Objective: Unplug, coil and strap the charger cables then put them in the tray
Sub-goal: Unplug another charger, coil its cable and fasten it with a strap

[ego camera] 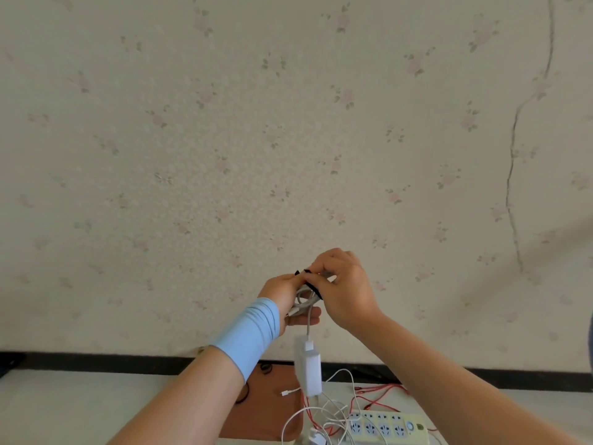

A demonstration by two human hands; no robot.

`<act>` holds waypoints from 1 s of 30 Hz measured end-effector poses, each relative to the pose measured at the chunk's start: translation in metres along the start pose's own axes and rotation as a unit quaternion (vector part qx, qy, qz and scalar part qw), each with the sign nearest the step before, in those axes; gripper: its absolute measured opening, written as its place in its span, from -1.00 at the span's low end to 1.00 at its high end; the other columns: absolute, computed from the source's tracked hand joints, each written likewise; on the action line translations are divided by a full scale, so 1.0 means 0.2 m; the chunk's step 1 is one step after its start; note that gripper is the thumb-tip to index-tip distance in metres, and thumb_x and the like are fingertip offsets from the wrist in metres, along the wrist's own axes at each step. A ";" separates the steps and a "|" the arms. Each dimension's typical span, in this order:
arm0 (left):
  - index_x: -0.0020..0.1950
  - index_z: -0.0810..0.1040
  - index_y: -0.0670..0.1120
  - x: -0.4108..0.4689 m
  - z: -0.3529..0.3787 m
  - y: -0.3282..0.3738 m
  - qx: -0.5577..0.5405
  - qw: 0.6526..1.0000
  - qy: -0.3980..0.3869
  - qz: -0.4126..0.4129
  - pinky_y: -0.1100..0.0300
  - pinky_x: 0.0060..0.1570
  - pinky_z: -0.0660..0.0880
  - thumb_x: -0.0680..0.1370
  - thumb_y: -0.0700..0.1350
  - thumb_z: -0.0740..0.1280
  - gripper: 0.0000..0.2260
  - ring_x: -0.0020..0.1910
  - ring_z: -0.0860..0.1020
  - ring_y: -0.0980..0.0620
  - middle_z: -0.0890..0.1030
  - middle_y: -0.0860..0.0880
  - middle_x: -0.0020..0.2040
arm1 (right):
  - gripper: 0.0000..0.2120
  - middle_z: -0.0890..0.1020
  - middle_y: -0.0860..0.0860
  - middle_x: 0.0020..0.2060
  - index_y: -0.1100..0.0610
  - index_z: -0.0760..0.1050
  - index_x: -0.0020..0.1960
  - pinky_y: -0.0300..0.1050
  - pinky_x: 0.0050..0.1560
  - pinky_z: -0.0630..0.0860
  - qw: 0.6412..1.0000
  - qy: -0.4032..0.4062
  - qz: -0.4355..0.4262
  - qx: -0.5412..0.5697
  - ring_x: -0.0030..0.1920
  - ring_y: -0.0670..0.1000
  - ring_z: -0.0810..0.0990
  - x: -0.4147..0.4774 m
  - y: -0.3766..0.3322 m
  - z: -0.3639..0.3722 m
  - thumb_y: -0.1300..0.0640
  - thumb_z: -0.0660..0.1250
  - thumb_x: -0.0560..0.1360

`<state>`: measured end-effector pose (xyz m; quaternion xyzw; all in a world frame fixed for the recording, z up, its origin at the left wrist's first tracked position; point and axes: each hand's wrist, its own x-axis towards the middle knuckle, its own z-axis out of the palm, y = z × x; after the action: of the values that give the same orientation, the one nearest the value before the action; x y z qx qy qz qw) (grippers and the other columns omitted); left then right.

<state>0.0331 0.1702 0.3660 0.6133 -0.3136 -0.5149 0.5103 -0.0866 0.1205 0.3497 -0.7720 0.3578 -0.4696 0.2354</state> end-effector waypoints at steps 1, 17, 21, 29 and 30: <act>0.09 0.60 -0.21 0.00 -0.01 0.01 -0.004 1.000 -0.002 -0.002 0.04 -0.35 0.62 0.61 -0.11 0.30 -0.81 -0.38 0.63 -0.13 0.68 -0.18 -0.19 | -0.85 0.58 -0.19 -0.17 0.02 0.64 -0.21 -0.38 -0.01 0.40 1.000 -0.004 -0.024 0.006 0.02 -0.16 0.46 0.00 0.00 0.00 0.24 0.50 0.46; 0.02 0.58 -0.19 0.00 -0.13 0.03 0.106 0.994 0.020 0.019 0.03 -0.37 0.63 0.64 -0.03 0.26 -0.76 -0.44 0.64 -0.13 0.68 -0.20 -0.19 | -0.85 0.60 -0.11 0.10 0.09 0.69 -0.14 -0.23 0.08 0.54 0.972 -0.224 0.010 0.069 0.05 -0.19 0.59 -0.01 0.01 -0.08 0.27 0.41 0.55; 0.03 0.59 -0.19 -0.01 -0.12 0.02 0.106 0.993 0.030 0.034 -0.02 -0.31 0.65 0.64 -0.03 0.26 -0.76 -0.42 0.64 -0.18 0.67 -0.21 -0.18 | -0.88 0.64 -0.21 0.09 -0.02 0.72 -0.09 -0.31 0.10 0.51 0.975 -0.217 0.023 0.051 0.06 -0.24 0.60 -0.02 0.01 -0.10 0.19 0.46 0.52; -0.06 0.61 -0.24 -0.03 -0.05 0.03 0.149 0.981 0.020 0.125 -0.11 -0.34 0.64 0.61 -0.02 0.31 -0.71 -0.38 0.65 -0.23 0.65 -0.28 -0.16 | -0.82 0.70 0.07 -0.11 0.08 0.55 -0.11 -0.11 -0.13 0.56 0.963 -0.217 0.144 0.071 -0.19 -0.03 0.61 -0.02 0.01 -0.17 0.24 0.54 0.42; -0.07 0.61 -0.25 -0.03 -0.05 0.03 0.155 0.979 0.021 0.134 -0.13 -0.34 0.64 0.61 -0.01 0.31 -0.71 -0.36 0.65 -0.24 0.64 -0.29 -0.16 | -0.79 0.69 0.08 -0.10 0.08 0.52 -0.07 -0.13 -0.18 0.54 0.962 -0.222 0.146 0.065 -0.21 -0.03 0.59 -0.02 0.01 -0.17 0.22 0.54 0.42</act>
<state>0.0408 0.1773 0.3732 0.6481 -0.4583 -0.3743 0.4794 -0.1202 0.1218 0.3608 -0.7792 0.3744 -0.2690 0.4247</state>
